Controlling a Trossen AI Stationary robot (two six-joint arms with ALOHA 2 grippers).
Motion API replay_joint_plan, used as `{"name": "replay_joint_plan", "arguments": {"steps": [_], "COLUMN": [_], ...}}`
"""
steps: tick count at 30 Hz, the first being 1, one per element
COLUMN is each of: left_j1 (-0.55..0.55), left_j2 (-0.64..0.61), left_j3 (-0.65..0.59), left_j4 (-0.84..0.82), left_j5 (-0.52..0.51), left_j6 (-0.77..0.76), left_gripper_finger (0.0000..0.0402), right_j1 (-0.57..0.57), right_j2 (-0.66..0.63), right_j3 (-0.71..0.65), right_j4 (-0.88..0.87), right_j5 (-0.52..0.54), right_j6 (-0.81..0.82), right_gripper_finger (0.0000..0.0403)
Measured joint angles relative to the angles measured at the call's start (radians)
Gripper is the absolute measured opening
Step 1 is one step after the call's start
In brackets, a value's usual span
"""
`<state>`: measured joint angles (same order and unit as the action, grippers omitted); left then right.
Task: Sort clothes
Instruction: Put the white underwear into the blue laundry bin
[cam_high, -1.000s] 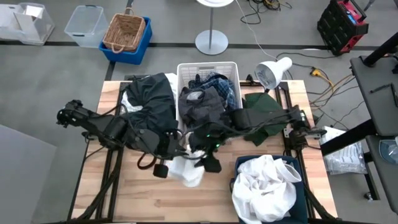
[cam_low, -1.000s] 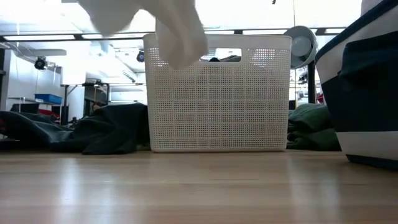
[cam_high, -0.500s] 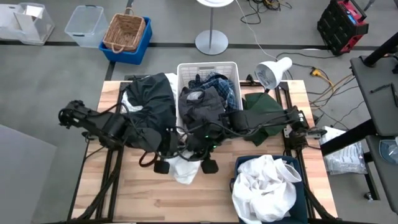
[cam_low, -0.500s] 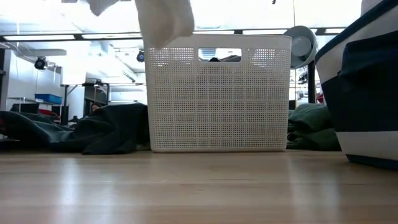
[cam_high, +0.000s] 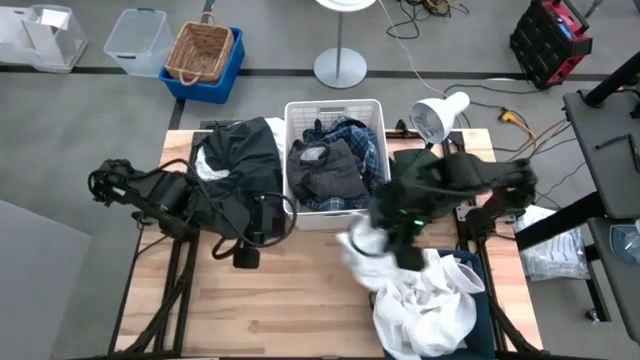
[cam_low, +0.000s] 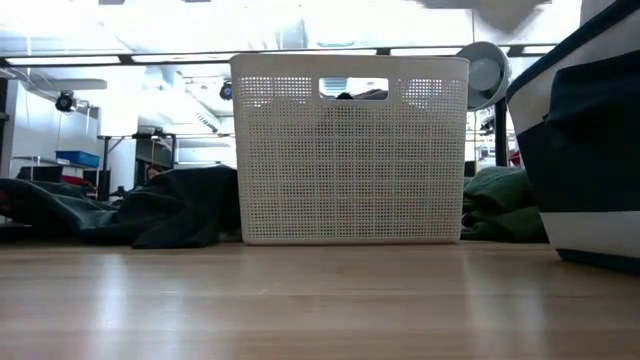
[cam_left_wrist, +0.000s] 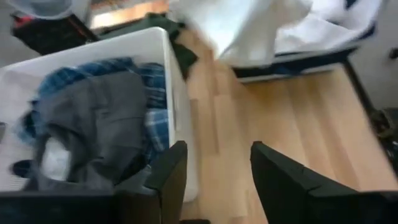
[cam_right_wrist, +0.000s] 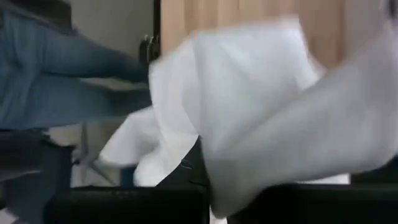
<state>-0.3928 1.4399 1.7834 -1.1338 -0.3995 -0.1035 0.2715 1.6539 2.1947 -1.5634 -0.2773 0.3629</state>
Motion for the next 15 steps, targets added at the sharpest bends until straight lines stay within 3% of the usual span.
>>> {"name": "replay_joint_plan", "arguments": {"steps": [6,15], "left_j1": [0.005,0.005], "left_j2": [-0.001,-0.001], "left_j3": [0.07,0.275], "left_j4": [-0.01,-0.008], "left_j5": [-0.079,-0.102], "left_j6": [0.024,0.097], "left_gripper_finger": [0.0161,0.0157], "right_j1": [0.174,0.346], "right_j2": [-0.102,-0.165], "right_j3": [-0.13,-0.514], "right_j4": [-0.002,0.025], "right_j5": [0.015,0.078], "right_j6": [0.179,0.414], "right_gripper_finger": [0.0009,0.0009]}}
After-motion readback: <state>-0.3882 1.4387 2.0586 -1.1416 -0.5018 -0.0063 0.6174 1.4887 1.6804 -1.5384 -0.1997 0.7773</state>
